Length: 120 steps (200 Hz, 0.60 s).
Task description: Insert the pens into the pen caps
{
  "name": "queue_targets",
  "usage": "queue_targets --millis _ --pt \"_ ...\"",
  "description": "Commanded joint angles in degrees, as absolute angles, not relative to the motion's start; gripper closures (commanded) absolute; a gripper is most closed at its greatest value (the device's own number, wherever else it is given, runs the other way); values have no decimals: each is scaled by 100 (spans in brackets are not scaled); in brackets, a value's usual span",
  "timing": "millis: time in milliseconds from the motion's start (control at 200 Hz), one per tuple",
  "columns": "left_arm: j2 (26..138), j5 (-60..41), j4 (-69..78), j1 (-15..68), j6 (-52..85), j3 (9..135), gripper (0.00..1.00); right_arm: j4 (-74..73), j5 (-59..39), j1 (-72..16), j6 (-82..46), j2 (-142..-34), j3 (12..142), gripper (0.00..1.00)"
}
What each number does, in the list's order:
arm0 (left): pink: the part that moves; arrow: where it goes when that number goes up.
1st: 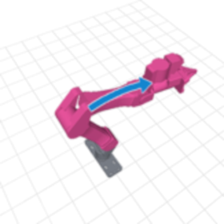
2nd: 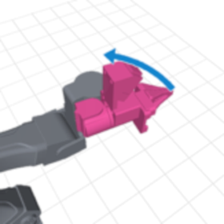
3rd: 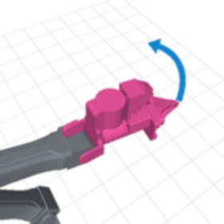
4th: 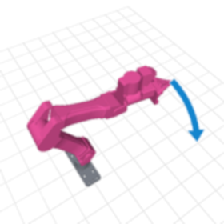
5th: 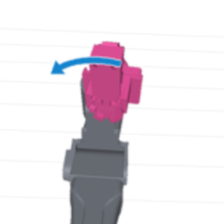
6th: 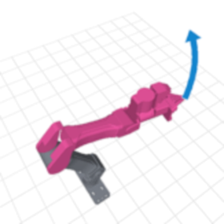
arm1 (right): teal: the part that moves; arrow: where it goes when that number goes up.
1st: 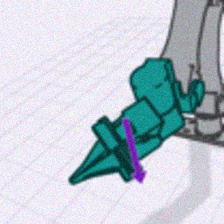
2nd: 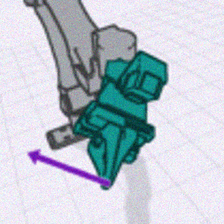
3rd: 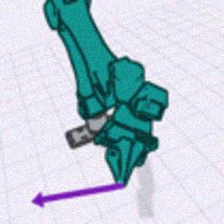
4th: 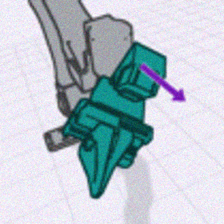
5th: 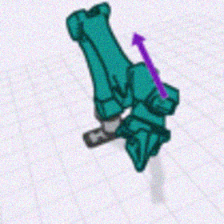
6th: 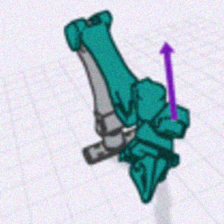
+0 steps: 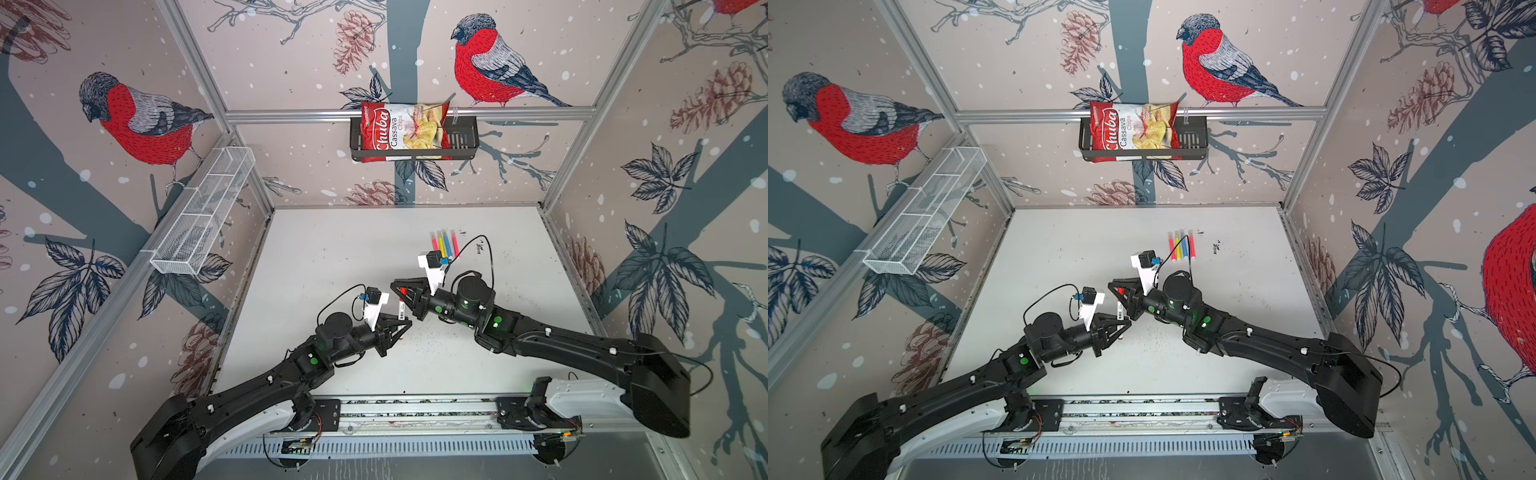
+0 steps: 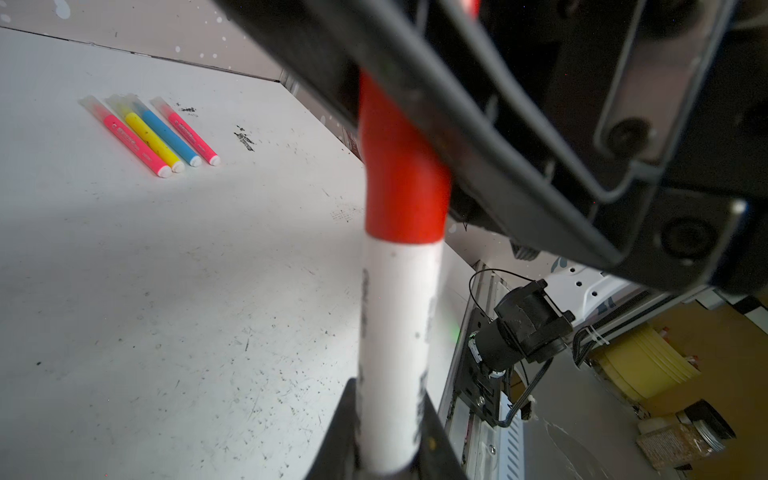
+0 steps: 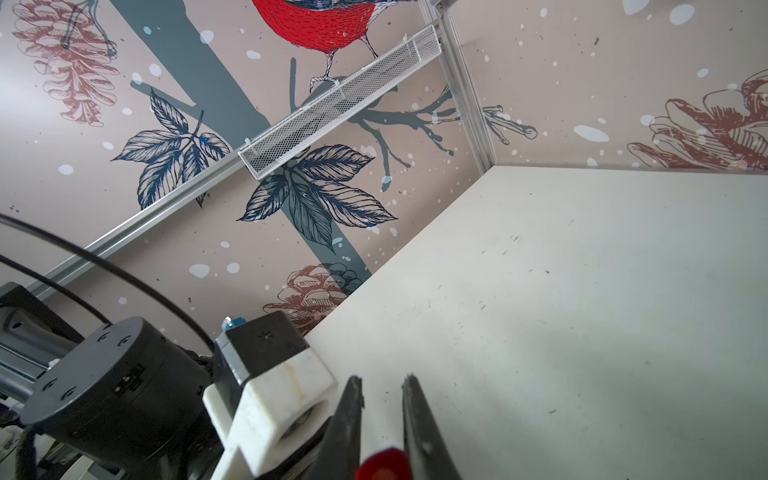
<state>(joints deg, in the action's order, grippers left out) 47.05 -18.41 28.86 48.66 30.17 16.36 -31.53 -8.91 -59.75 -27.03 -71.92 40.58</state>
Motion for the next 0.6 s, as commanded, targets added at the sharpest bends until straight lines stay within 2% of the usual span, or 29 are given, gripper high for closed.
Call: queue_targets --millis 0,595 --pt "4513 -896 4589 4713 3390 1736 100 -1815 -1613 -6082 -2804 -7237 3868 100" --pt "4196 -1494 5143 4396 3672 1536 100 -1914 -2073 -6194 -2559 -7240 3867 100"
